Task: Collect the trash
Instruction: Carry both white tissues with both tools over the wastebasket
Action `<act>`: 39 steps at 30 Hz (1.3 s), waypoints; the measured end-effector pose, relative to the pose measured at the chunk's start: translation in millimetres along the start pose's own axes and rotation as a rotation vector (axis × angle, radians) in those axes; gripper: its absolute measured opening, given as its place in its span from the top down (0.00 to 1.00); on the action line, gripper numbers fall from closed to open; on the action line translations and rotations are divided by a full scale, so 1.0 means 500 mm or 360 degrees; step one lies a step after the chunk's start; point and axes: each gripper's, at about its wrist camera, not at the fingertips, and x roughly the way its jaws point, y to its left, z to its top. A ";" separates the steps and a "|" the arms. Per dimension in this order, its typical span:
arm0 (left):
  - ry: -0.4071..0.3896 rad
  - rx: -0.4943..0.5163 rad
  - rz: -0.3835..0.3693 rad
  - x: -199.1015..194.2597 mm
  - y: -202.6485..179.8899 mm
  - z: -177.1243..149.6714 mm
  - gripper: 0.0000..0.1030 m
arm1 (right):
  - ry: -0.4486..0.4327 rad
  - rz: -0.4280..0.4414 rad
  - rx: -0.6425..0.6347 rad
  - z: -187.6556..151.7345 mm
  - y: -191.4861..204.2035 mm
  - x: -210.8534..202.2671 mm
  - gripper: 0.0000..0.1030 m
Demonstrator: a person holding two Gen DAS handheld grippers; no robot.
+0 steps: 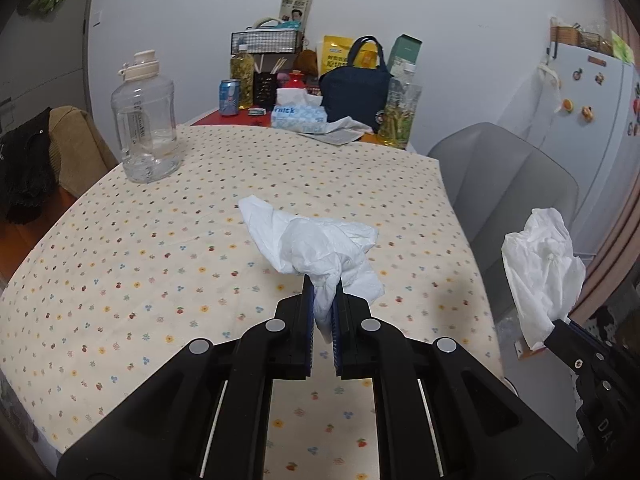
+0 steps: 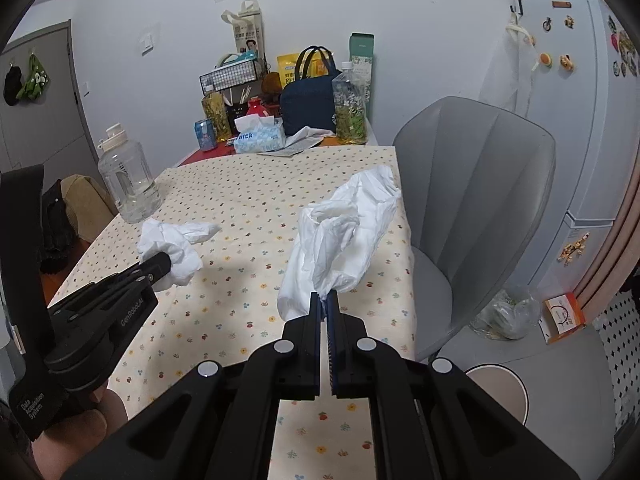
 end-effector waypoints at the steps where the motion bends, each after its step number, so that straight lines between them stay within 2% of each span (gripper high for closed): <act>1: -0.0002 0.0007 -0.0009 -0.002 -0.007 0.000 0.92 | -0.0005 -0.0007 0.0006 -0.001 -0.005 -0.005 0.96; 17: 0.0004 0.0176 -0.0172 -0.009 -0.157 -0.011 0.92 | -0.0060 -0.0162 0.0151 -0.017 -0.130 -0.066 0.96; 39: 0.0113 0.0521 -0.0350 0.034 -0.437 -0.078 0.92 | -0.0012 -0.0382 0.0504 -0.095 -0.405 -0.071 0.96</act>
